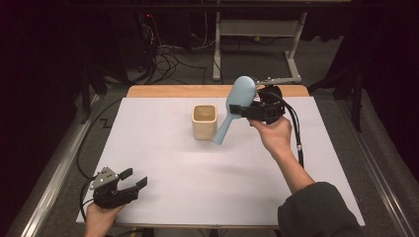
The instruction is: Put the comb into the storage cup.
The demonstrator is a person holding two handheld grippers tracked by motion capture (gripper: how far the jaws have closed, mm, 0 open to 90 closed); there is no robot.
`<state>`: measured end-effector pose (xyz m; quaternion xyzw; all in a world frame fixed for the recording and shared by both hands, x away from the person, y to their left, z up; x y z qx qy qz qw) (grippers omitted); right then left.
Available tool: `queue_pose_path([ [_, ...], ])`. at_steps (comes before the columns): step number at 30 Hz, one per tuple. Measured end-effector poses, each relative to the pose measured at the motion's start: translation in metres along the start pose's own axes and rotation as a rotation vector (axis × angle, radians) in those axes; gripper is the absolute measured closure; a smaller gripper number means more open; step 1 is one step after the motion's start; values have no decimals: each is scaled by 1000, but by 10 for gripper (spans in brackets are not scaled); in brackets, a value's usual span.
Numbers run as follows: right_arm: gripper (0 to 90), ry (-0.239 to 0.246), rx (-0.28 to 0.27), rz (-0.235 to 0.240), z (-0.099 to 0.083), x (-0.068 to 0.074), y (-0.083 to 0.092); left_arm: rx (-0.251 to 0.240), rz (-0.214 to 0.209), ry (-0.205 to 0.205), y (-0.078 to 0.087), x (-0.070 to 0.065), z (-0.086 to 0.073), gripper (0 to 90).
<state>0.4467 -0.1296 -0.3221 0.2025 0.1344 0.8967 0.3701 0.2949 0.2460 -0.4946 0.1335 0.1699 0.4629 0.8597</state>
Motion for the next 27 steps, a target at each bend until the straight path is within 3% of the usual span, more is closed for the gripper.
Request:
queue_pose_path([
  [27, 559, -21, -24, -27, 14, -10, -2, 0, 1, 6, -1, 1, -1, 315],
])
Point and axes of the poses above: each handheld gripper's, and its own axes: y roughly backward along the jaws, z roughly out of its top, x roughly to its left, the point moved 5 cm from there along -y, roughly forward along the jaws, and after that the axes turned 9 degrees about -x, right-handed, at the moved point
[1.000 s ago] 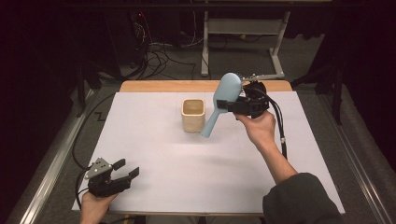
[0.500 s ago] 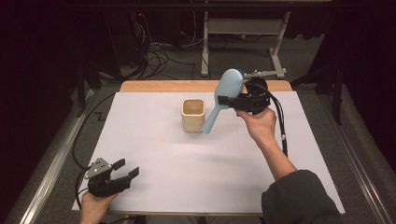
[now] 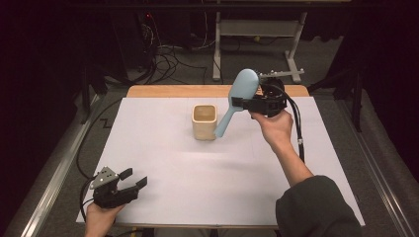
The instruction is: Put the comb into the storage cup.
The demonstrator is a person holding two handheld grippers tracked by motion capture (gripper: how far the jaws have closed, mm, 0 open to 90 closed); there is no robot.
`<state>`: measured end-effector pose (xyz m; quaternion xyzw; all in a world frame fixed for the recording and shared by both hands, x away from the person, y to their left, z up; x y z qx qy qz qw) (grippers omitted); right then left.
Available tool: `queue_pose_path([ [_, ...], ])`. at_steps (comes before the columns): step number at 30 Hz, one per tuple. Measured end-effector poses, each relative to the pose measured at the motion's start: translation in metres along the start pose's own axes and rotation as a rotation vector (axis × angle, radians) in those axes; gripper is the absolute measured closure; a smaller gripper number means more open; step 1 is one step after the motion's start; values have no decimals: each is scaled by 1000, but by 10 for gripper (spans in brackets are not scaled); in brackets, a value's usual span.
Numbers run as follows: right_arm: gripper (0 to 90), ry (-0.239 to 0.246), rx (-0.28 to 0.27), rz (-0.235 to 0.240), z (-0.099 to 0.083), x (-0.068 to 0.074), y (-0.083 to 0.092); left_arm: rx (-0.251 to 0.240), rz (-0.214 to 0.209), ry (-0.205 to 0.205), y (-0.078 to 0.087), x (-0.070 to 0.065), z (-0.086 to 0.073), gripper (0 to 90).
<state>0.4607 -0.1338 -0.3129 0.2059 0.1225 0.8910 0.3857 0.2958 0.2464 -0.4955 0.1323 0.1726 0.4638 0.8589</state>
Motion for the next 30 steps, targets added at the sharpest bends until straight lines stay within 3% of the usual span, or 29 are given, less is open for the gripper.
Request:
queue_pose_path([
  [30, 558, -17, -22, -14, 13, -2, -11, 0, -1, 9, 1, 2, 0, 313],
])
Point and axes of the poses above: each handheld gripper's, and its own axes: y roughly backward along the jaws, z roughly out of its top, x roughly to its left, the point moved 5 cm from there along -y, roughly forward along the jaws, and after that the axes turned 9 degrees about -x, right-handed, at the moved point
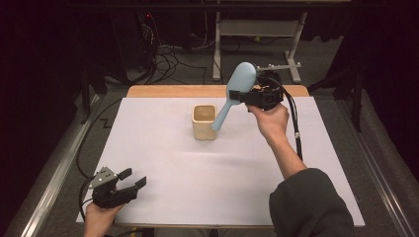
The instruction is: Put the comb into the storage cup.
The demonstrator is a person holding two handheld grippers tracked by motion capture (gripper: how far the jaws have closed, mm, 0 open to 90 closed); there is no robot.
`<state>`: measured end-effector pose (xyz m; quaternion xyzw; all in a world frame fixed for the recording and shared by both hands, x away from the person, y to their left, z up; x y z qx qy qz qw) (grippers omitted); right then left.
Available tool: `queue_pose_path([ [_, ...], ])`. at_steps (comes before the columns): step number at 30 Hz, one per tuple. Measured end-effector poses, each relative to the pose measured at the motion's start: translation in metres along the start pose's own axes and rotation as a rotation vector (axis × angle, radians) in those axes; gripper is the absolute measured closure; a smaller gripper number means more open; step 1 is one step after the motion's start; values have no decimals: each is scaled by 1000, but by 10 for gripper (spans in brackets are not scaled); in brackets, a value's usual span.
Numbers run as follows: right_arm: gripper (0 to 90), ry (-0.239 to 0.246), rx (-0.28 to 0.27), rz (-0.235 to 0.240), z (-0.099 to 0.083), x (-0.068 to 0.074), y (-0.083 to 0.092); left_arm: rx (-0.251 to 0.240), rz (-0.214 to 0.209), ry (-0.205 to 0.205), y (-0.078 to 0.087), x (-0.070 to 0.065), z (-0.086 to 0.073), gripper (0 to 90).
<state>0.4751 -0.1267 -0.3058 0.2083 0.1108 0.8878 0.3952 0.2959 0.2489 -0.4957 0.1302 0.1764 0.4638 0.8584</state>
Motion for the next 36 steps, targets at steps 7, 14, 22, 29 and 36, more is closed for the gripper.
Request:
queue_pose_path([
  [7, 558, -4, -6, -8, 3, -1, 0, -2, -1, 1, 0, 0, 0, 313],
  [14, 558, 1, -8, -13, 5, 0, -1, -6, -1, 4, 0, 0, 0, 313],
  [22, 558, -3, -6, -22, 7, -2, -5, -4, -2, 6, 0, 0, 0, 313],
  [29, 558, -1, -9, -28, 12, 0, -11, -5, -4, 7, 0, 0, 1, 313],
  [36, 558, 4, -14, -32, 16, 2, -17, -9, -5, 4, 1, 0, 1, 313],
])
Point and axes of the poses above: each handheld gripper's, and its own axes: y roughly backward along the jaws, z roughly out of its top, x roughly to its left, the point moved 5 cm from there along -y, roughly forward along the jaws, and after that the axes turned 9 degrees about -x, right-handed, at the moved point
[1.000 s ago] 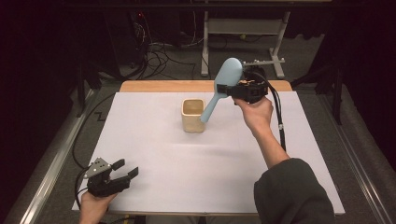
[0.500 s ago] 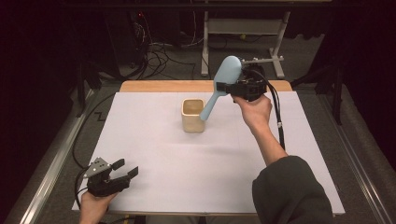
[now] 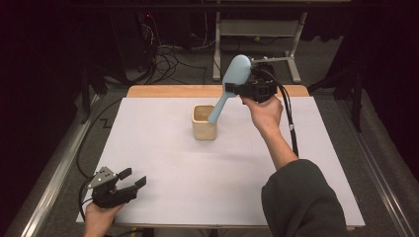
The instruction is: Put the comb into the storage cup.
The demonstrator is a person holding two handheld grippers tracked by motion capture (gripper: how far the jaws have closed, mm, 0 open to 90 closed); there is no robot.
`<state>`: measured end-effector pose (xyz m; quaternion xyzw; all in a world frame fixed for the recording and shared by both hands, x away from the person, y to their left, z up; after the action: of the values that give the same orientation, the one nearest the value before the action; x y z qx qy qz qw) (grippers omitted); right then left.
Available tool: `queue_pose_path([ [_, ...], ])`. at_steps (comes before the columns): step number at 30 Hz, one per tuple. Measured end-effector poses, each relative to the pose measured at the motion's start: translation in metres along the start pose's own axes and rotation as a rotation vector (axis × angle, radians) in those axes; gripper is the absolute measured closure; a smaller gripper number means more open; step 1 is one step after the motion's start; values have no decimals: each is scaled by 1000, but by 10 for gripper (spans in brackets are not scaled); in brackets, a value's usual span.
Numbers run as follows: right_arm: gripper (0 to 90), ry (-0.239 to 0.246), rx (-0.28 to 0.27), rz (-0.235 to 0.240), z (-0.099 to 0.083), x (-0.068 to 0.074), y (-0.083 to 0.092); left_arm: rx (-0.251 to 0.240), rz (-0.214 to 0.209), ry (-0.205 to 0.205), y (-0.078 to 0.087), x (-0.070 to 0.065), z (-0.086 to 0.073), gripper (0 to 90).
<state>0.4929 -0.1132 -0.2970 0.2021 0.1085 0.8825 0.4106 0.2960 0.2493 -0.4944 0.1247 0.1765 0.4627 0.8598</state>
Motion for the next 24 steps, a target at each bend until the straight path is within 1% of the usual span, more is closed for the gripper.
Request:
queue_pose_path([
  [9, 557, -1, -8, -17, 5, 0, -8, -1, -1, 1, 0, 0, 0, 313],
  [24, 555, -4, -5, -37, 4, -1, -23, -5, -5, 7, 0, 0, 1, 311],
])
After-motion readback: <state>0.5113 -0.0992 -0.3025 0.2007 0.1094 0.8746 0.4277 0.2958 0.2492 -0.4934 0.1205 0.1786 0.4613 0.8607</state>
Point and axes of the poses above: each handheld gripper's, and its own axes: y roughly backward along the jaws, z roughly out of its top, x roughly to its left, the point moved 5 cm from there along -y, roughly forward along the jaws, and after that the axes turned 9 degrees about -x, right-handed, at the moved point
